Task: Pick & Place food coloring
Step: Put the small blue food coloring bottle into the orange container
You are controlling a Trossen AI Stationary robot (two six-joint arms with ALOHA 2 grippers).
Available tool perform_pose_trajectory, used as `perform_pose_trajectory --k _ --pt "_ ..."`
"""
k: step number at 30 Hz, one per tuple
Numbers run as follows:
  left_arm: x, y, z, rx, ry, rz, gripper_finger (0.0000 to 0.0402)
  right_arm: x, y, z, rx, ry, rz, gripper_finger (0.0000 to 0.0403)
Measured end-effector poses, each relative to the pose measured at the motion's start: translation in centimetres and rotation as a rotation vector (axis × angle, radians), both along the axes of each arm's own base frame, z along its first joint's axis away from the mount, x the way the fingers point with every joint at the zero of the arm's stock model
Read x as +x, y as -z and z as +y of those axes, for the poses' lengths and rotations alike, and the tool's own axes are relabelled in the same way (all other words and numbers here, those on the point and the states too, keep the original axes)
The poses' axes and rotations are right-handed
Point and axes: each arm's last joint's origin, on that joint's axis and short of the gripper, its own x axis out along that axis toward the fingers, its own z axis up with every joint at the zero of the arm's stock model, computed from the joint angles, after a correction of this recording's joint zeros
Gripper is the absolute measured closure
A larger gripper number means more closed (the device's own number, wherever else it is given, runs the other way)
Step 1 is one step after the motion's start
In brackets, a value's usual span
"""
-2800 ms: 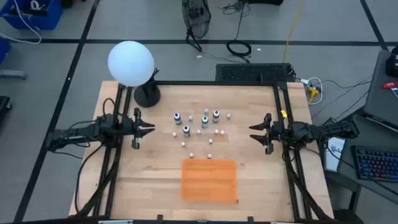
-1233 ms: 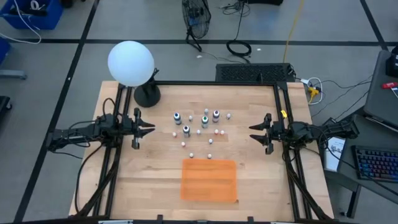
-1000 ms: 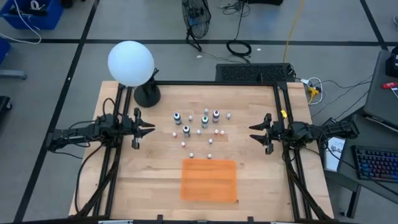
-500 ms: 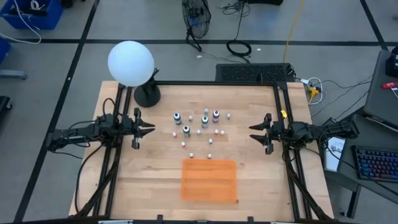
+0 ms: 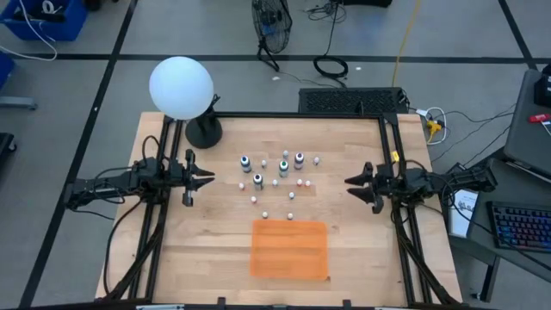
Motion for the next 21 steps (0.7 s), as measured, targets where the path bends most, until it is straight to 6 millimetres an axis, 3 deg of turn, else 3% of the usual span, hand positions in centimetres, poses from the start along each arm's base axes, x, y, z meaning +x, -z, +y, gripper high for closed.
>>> perform_pose_trajectory --k 4,19,21 --pt "0.0 0.0 0.0 0.000 0.000 0.000 0.0334 0.0 0.0 0.0 0.129 0.011 -0.004 0.0234" --pt "0.0 0.0 0.0 0.000 0.000 -0.001 0.0334 0.0 0.3 -1.0 -0.116 0.364 0.061 0.0234" --pt "0.0 0.0 0.0 0.000 0.000 -0.001 0.0334 0.2 0.2 -1.1 -0.219 0.388 0.078 0.0234"
